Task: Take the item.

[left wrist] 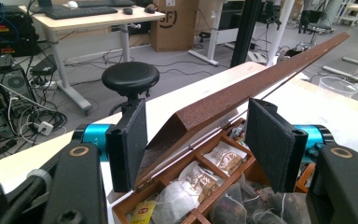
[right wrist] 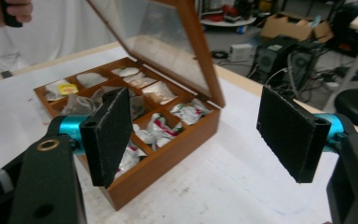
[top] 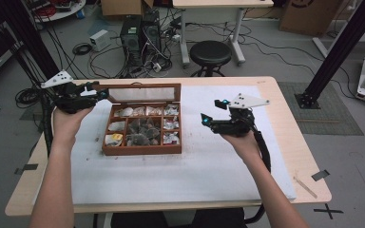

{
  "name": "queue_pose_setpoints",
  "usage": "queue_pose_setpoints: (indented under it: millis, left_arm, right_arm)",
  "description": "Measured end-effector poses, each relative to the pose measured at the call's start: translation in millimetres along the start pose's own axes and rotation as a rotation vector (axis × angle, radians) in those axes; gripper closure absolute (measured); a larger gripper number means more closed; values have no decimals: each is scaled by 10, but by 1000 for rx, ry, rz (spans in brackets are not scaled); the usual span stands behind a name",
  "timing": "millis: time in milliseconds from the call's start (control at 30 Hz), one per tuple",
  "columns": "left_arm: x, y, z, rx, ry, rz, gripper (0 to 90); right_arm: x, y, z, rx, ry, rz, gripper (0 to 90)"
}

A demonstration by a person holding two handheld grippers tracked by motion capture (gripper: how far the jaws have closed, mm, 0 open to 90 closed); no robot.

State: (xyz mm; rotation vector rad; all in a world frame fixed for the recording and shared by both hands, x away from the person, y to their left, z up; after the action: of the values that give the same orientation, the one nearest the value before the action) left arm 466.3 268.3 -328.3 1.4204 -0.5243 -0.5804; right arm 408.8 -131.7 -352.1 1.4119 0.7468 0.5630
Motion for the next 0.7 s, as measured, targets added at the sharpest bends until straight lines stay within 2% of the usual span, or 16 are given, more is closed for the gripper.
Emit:
queue_pose_setpoints:
  millis: [133,167,200,233,367,400,433,500,700]
  left_arm:
    - [-3,0,4,3,-1,-4,393]
    - [-3,0,4,3,-1,-4,392]
    - [-5,0,6,3,-2,-5,393]
    - [-5,0,6,4,-2,-6,393]
    - [-3,1,8,1,-5,-1,390]
    - [0,2,7,-1,-5,0,390]
    - [-1,0,5,-2,-4,1,390]
    - [-1,0,4,-2,-5,1,390]
    - [-2,-8,0,-6,-9,6,387]
  right_arm:
    - [206,-31,-106,12,43,-24,278]
    - [206,-31,-106,12,43,-24,278]
    - [321,-51,-180,5,70,-40,317]
    - [321,-51,-180,5,70,-40,317]
    - [535,-92,-327,-7,111,-65,336]
    - [535,-92,-327,-7,111,-65,336]
    - [625,-124,-392,-6,136,-75,357]
    - [690,-154,-442,-7,150,-87,376]
    - [923,-251,-572,22,206,-113,446]
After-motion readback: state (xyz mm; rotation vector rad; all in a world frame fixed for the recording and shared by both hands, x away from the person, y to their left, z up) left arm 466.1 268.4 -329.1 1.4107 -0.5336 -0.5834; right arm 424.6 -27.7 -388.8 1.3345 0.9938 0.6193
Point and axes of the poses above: each handheld gripper's, and its own axes: x roughly forward along the jaws, y roughly out of its top, z roughly to its right, the point moved 7 cm from there along x, roughly forward along the jaws, and after that the axes turned 14 degrees about z, right-handed, at the moved point
